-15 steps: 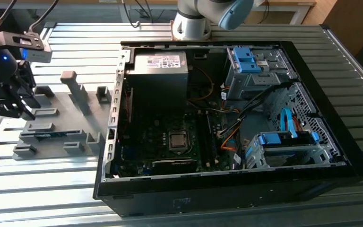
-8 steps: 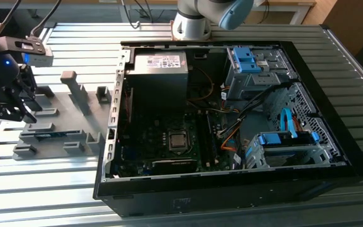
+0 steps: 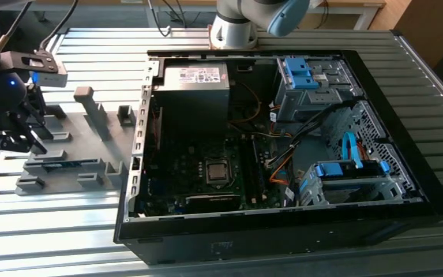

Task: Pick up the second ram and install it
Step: 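Pick up the second ram and move it above second insertion slot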

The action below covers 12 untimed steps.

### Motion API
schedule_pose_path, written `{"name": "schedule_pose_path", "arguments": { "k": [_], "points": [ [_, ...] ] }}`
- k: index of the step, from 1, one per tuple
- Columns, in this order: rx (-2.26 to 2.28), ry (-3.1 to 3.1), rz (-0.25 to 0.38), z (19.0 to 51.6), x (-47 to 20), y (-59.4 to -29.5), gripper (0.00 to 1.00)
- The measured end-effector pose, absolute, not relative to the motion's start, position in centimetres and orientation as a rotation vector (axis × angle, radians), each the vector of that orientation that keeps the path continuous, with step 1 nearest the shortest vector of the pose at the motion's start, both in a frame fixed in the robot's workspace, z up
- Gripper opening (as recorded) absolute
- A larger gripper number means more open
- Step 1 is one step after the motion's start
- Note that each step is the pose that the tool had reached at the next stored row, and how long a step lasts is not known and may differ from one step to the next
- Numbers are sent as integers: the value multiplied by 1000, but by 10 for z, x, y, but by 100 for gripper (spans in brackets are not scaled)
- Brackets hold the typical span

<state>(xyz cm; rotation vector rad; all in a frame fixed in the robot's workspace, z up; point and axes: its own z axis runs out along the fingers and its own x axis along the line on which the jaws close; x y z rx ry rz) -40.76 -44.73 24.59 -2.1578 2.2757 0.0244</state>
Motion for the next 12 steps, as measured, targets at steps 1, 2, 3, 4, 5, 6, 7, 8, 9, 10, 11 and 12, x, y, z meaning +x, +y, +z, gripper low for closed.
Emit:
{"name": "schedule_pose_path", "arguments": {
  "k": [1,2,3,4,5,6,7,8,9,10,11,12],
  "points": [
    [-2158,2276,24,245,-408,-448,39],
    [-2158,2276,24,244,-408,-448,39],
    [-2158,2276,24,243,-408,-449,39],
    [-2158,2276,24,242,-408,-450,39],
    [-2158,2276,24,241,-408,-450,39],
    [-2158,2276,24,240,-408,-451,39],
    [-2158,2276,24,238,-408,-451,39],
    [-2157,2276,24,237,-408,-452,39],
    [-2157,2276,24,235,-408,-452,39],
    [-2158,2276,24,234,-408,-452,39],
    [-2158,2276,24,233,-408,-452,39],
    [-2158,2276,24,231,-408,-452,39]
  ]
}}
